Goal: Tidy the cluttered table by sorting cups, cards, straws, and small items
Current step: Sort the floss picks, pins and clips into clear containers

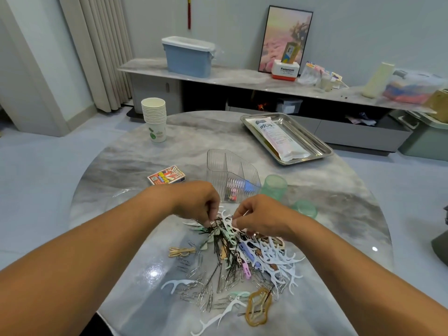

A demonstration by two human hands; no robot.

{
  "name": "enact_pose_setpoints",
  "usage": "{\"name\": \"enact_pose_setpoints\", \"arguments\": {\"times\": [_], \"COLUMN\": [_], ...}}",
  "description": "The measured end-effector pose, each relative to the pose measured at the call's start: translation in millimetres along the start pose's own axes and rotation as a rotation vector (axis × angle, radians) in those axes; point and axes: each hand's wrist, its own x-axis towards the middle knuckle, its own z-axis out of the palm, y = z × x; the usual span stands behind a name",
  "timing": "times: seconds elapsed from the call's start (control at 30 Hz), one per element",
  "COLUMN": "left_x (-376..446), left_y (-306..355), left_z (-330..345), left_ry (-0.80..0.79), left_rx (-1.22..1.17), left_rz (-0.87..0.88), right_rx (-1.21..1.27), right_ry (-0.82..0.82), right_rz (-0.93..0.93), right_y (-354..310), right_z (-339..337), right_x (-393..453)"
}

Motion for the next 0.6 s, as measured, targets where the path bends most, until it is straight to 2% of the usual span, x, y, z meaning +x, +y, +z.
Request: {"name": "enact_pose_setpoints", "arguments": {"times": [0.1,0.2,0.33,0.47,0.6], "left_x": [-1.1,1.0,1.2,1.9,4.4], "left_y": [-3.3,-7.1,-8.3,-12.7,-19.8], "left_z": [4.3,12.8,11.9,3.7,10.5], "left_ry": [-0.094,-0.159,-0.203,-0.116,-0.108], "left_rx": [0.0,0.117,0.158,0.17,0.17], "left_rz": [-0.053,-0.135,-0.248,-0.296,-0.264], "right_rx": [-0.038,-0.142,-0.238,-0.615,-0.768], "right_ry": [-0.007,0.021,0.037,0.029,0.104], "right_rz": [-0.01,-0.067,-0.306,-0.515,-0.607], "right_y": [1.8,3.0,-0.1,-0.8,-2.9], "right_z": [2.1,6.7,24.4,56.4,71.7], "right_x": [0.8,2.7,5.6,13.1,17.9]}}
